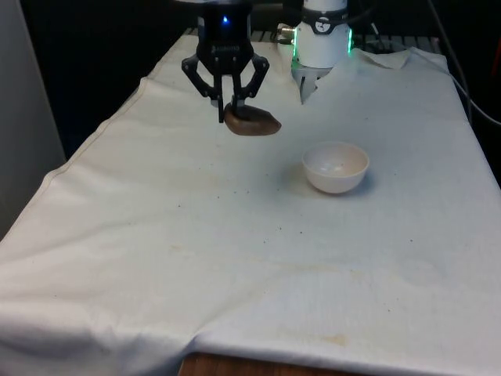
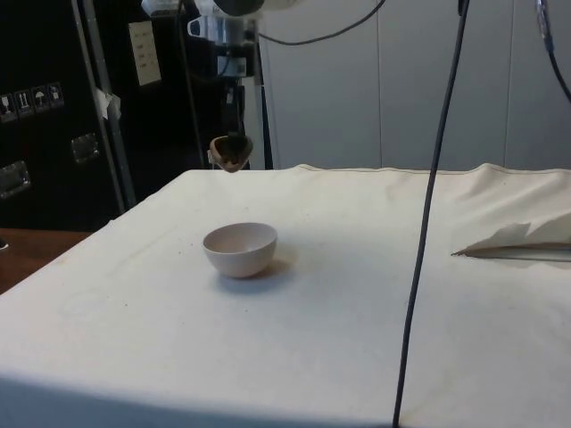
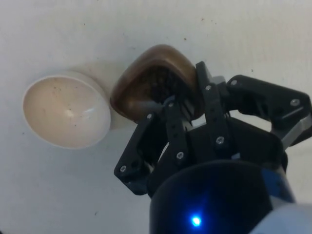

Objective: Pour the coffee beans from the cup into the bowl.

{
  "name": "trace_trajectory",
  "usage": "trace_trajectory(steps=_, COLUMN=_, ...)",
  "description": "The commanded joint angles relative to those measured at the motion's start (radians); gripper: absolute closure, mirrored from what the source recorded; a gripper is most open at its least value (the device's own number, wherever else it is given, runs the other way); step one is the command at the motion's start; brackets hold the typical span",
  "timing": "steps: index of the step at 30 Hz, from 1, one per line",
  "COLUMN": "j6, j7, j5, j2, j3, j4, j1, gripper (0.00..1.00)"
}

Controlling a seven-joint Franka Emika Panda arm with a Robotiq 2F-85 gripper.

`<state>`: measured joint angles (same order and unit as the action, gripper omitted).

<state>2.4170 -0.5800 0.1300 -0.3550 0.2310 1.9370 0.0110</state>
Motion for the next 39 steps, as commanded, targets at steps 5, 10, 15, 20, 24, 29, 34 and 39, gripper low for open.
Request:
trace_trajectory(steps=5, j6=0.017, j7=0.024, j5=-0.035, j2=0.018, j3=-0.001, j4=0.028, j1=0.006, gripper=0.96)
trace_trajectory(steps=10, j6=0.053, j7=0.080, j5=-0.109, j2=0.047, j3=0.003, j4=0.076, j1=0.021, gripper=0.96)
trace_trajectory(steps=15, j6=0.061, j7=0.112, j5=-0.148, j2=0.059, j3=-0.002, j4=0.095, j1=0.025, gripper=0.96)
trace_trajectory(steps=20, j6=0.059, j7=0.166, j5=-0.205, j2=0.071, j3=-0.016, j4=0.106, j1=0.030, gripper=0.96)
trace_trajectory(steps=24, j6=0.056, j7=0.198, j5=-0.238, j2=0.076, j3=-0.025, j4=0.109, j1=0.033, gripper=0.96)
trace_trajectory(steps=29, j6=0.054, j7=0.235, j5=-0.273, j2=0.083, j3=-0.036, j4=0.115, j1=0.038, gripper=0.96)
trace_trajectory(steps=34, j6=0.053, j7=0.271, j5=-0.305, j2=0.090, j3=-0.051, j4=0.121, j1=0.039, gripper=0.96)
trace_trajectory(steps=39, j6=0.050, j7=0.313, j5=-0.342, j2=0.097, j3=-0.067, j4=0.128, j1=0.041, gripper=0.96)
